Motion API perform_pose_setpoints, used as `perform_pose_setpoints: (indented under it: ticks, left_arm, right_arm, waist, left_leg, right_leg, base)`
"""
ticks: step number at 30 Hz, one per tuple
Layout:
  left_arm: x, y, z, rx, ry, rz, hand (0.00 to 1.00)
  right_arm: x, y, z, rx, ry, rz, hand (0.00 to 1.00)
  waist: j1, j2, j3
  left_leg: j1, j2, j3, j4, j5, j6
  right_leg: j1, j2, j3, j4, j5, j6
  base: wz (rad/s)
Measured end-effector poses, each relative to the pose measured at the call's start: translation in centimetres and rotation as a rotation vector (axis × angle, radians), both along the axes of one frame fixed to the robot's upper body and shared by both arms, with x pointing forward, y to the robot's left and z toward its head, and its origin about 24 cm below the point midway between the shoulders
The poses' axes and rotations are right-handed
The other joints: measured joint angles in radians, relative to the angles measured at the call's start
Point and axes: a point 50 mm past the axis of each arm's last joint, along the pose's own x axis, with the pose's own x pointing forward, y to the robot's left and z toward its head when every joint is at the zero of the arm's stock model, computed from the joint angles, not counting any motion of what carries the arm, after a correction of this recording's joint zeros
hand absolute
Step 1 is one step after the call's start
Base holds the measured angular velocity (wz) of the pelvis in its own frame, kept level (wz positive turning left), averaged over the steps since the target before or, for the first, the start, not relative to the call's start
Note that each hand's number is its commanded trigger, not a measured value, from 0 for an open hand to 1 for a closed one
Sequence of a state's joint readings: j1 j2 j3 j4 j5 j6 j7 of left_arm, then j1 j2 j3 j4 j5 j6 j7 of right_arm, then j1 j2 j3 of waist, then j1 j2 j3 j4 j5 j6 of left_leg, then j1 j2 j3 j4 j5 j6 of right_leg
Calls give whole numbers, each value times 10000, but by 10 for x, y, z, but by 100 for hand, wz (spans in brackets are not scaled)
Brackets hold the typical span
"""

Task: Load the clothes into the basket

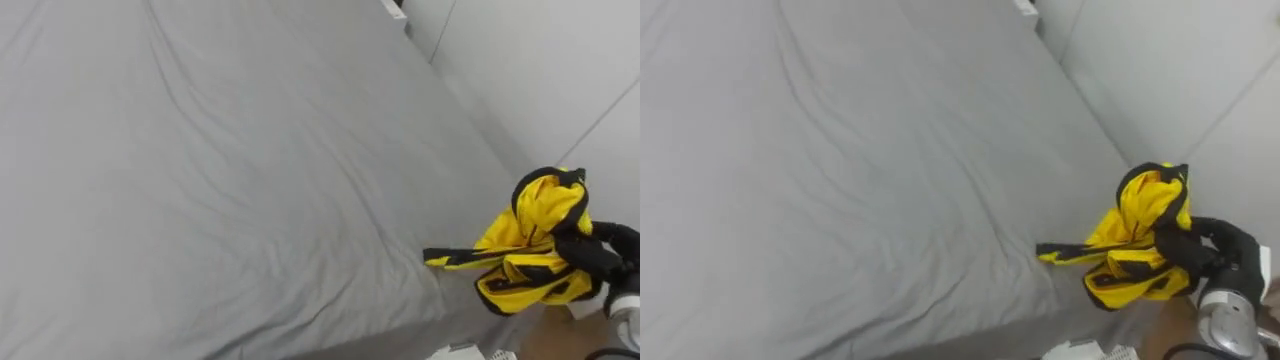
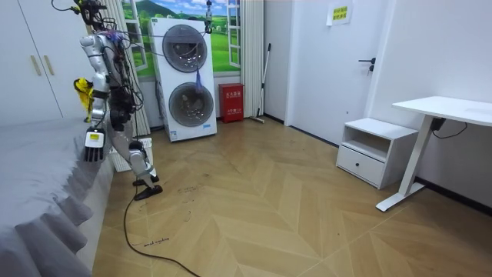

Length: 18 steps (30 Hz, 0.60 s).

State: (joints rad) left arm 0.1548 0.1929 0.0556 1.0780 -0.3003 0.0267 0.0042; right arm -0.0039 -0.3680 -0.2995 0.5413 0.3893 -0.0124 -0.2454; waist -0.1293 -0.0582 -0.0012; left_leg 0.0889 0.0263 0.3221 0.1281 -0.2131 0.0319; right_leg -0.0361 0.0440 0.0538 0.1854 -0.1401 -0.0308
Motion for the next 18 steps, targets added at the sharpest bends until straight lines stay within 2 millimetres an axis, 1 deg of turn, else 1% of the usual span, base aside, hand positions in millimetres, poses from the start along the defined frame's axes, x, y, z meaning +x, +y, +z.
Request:
perform_pose_setpoints:
  ticks: [1, 2, 4, 5, 6, 7, 8, 12, 13, 14, 15, 16, 18]
  left_arm:
    - [0, -1, 0, -38, 36, 5, 0]
    - [0, -1, 0, -61, 48, -9, 0]
    - [-1, -4, -1, -143, 184, -237, 0]
    - [-2, -4, -2, -136, 260, -277, 0]
    - [-7, -3, -2, -121, 390, -241, 0]
    - [-12, -3, -3, -114, 506, -218, 0]
    - [-14, -3, -3, -104, 547, -229, 0]
    - [-15, -4, -3, -70, 666, -354, 0]
    - [-16, -4, -4, -81, 713, -360, 0]
    - [-16, -4, -4, -87, 713, -383, 0]
    - [-14, -5, -4, -108, 736, -455, 0]
    - [-11, -6, -4, -144, 736, -537, 0]
    - [-9, -8, -5, -238, 726, -618, 0]
  right_arm:
    - [-3, -2, 0, 10, 51, -112, 100]
    - [-4, -3, -1, 13, 109, -155, 100]
    - [-12, -6, -1, -210, 385, -142, 100]
    - [-16, -7, -1, -325, 487, -119, 100]
    - [-22, -8, -4, -348, 658, -161, 100]
    - [-28, -8, -8, -311, 837, -230, 100]
    - [-31, -9, -9, -301, 916, -259, 100]
    - [-47, -10, -17, -330, 1385, -362, 100]
    - [-50, -10, -18, -374, 1502, -356, 100]
    - [-50, -10, -18, -423, 1544, -332, 100]
    - [-49, -9, -18, -521, 1576, -261, 100]
    - [-48, -8, -17, -544, 1525, -225, 100]
    - [-45, -7, -15, -498, 1319, -196, 100]
  waist:
    - [-150, 18, 8]
    - [-222, 27, 9]
    - [-390, 90, -15]
    - [-413, 92, -12]
    - [-455, 74, 6]
    - [-495, 62, 8]
    - [-521, 61, 7]
    - [-612, 122, 51]
    - [-632, 170, 62]
    - [-654, 210, 50]
    - [-687, 291, 14]
    - [-713, 378, 6]
    - [-814, 490, 26]
  left_leg:
    - [48, 14, 114, -4, -11, -15]
    - [70, 24, 210, -7, -27, -26]
    - [128, 90, 558, -6, -95, -73]
    - [154, 110, 626, -4, -108, -90]
    - [225, 143, 790, -4, -139, -140]
    - [288, 143, 936, -1, -168, -189]
    - [300, 150, 1013, 5, -173, -198]
    - [231, 174, 1260, 10, -181, -213]
    - [191, 185, 1353, 10, -196, -235]
    - [139, 189, 1390, 10, -213, -242]
    - [-7, 198, 1425, 11, -237, -235]
    - [-187, 198, 1447, 25, -241, -229]
    - [-448, 181, 1541, 83, -240, -227]
  right_leg:
    - [8, 49, 125, 6, 2, -3]
    - [7, 70, 193, 11, 3, -5]
    - [-12, 162, 424, 29, 15, -24]
    - [-13, 194, 512, 23, 23, -35]
    - [5, 254, 637, 15, 33, -53]
    - [10, 285, 716, 10, 47, -75]
    - [1, 284, 788, 11, 53, -87]
    - [-179, 357, 1035, 13, 62, -101]
    - [-271, 407, 1112, 15, 62, -101]
    - [-355, 447, 1155, 38, 65, -104]
    - [-542, 463, 1245, 48, 115, -93]
    - [-722, 452, 1311, 63, 168, -79]
    - [-1033, 447, 1400, 224, 200, -64]
  base:
    - [-37]
    - [-35]
    - [-37]
    - [-37]
    - [-41]
    - [-41]
    - [-35]
    - [-20]
    - [-24]
    - [-24]
    - [-21]
    - [-18]
    - [-16]
